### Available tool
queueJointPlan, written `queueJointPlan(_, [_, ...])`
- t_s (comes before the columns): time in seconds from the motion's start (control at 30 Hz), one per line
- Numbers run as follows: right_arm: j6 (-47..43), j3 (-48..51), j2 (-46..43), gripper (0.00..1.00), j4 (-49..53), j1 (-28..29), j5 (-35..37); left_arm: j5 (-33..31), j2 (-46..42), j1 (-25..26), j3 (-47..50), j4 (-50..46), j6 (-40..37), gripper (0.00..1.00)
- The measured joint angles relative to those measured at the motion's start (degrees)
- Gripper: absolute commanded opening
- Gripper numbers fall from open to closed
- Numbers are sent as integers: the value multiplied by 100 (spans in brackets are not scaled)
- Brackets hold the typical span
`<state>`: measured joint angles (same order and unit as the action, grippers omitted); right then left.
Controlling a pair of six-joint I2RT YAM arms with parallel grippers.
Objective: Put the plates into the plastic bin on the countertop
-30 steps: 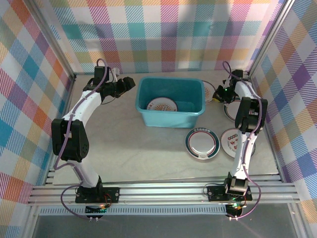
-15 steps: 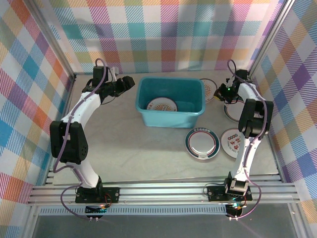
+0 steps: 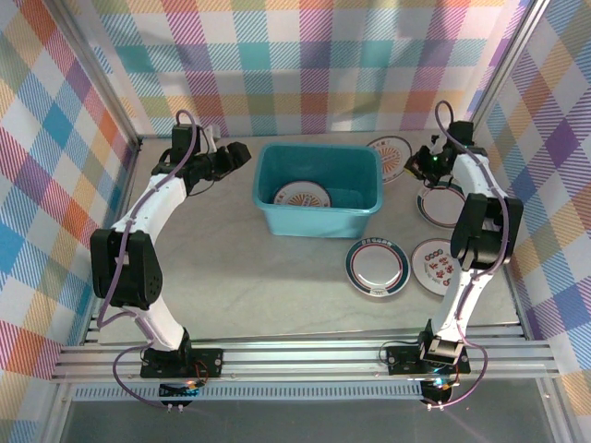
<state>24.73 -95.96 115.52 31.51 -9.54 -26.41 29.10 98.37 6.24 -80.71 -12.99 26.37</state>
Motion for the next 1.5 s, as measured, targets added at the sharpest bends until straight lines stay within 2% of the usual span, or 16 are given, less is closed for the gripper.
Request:
queueJointPlan(0.6, [105, 308, -1338, 0, -59, -214, 192, 2, -282, 0, 378, 256, 107, 70])
queueJointPlan(0.97, [254, 289, -2184, 0, -20, -203, -2, 0, -330, 11, 476, 273, 122, 70])
queueJointPlan(1.27, [415, 286, -2660, 0, 118, -37, -407, 0, -361, 55, 643, 337, 146, 70])
queueJointPlan(1.5, [612, 560, -2903, 0, 116, 566, -721, 0, -417, 72, 750, 415, 149, 70])
